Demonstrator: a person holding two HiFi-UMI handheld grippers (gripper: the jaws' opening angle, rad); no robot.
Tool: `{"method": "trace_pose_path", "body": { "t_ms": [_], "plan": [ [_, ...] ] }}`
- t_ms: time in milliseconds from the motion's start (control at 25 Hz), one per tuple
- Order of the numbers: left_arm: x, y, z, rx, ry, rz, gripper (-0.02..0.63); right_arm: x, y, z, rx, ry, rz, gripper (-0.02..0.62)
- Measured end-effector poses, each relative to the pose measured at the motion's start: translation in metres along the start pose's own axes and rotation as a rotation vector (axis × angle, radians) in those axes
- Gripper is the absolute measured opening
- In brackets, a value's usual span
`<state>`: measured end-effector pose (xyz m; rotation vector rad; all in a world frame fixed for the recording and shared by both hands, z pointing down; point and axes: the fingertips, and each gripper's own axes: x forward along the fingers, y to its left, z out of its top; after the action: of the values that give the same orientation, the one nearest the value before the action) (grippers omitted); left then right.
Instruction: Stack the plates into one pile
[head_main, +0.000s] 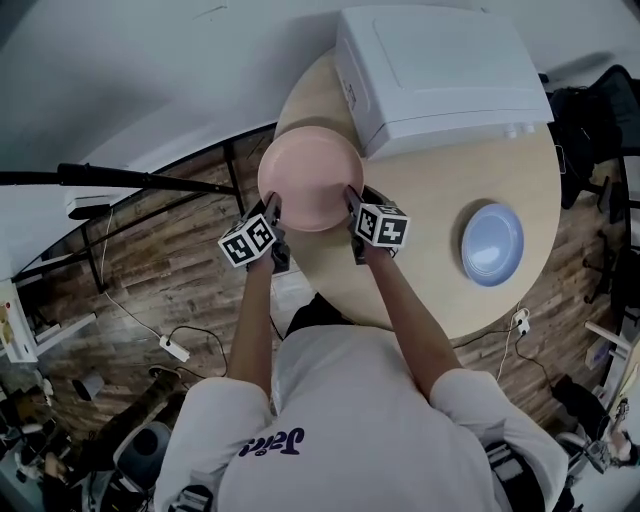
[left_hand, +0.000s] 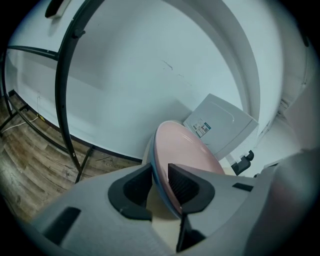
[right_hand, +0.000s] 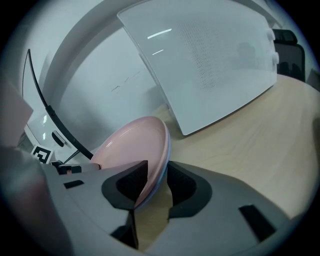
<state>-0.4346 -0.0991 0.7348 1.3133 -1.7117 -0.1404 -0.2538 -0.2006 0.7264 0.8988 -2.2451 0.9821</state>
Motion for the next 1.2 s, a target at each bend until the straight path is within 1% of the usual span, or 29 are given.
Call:
{"method": "trace_pose_path", "body": {
  "t_ms": [240,440,560,640,880,1080,1200],
  "plan": [
    [-0.027,-0.026,-0.029,0.024,0.009,-0.009,0.103,-0.040,-0.010,-0.020,0.009,-0.012,-0.006,0.130],
    [-0.046,-0.052,-0.067,0.035,0.029,-0.017,0.103,-0.083,-0.031,-0.044,0.026,-0.019,-0.022,0.129],
    [-0.053,-0.072,-0.086,0.063,0.057,-0.031,0.103,-0.109,-0.046,-0.056,0.046,-0.032,-0.045,0.129],
    [-0.049,-0.088,-0.105,0.091,0.084,-0.053,0.104,-0.130,-0.064,-0.062,0.072,-0.049,-0.066,0.127],
    [-0.035,-0.170,-0.152,0.188,0.153,-0.128,0.109,-0.199,-0.135,-0.066,0.146,-0.125,-0.151,0.116],
    [-0.011,-0.247,-0.188,0.281,0.212,-0.218,0.114,-0.257,-0.201,-0.067,0.238,-0.203,-0.237,0.106],
    [0.003,-0.289,-0.206,0.338,0.244,-0.249,0.114,-0.286,-0.239,-0.069,0.290,-0.242,-0.282,0.103]
  ]
}}
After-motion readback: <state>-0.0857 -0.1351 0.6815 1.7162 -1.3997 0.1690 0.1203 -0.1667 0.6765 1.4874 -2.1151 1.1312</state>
